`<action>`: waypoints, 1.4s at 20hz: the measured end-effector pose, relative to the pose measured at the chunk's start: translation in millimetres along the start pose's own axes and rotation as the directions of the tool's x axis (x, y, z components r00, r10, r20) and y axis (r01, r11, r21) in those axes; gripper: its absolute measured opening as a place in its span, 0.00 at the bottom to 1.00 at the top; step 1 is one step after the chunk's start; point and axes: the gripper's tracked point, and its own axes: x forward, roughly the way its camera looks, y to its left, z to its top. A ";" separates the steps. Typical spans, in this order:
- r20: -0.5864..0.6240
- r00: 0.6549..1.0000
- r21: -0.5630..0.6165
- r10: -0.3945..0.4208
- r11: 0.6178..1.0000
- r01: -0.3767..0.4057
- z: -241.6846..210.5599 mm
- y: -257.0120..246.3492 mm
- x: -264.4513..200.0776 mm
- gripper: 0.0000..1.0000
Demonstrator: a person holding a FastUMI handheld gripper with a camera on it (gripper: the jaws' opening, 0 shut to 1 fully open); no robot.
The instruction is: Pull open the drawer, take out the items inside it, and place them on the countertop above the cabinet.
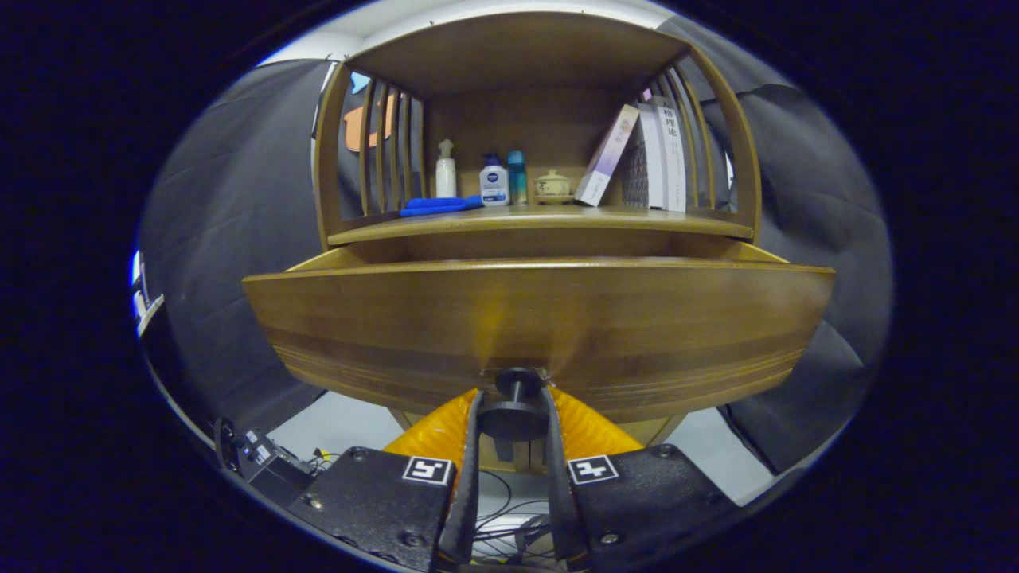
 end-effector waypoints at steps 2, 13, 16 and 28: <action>0.001 1.000 -0.006 0.005 1.000 -0.005 -3.6 0.9 -6.9 0.39; -0.038 0.999 -0.005 0.037 0.999 -0.037 -27.0 1.2 -39.5 0.37; -0.038 0.999 -0.008 0.033 0.999 -0.034 -28.0 1.4 -39.0 0.37; -0.062 0.976 -0.076 0.208 0.974 -0.212 57.8 31.8 -105.4 0.50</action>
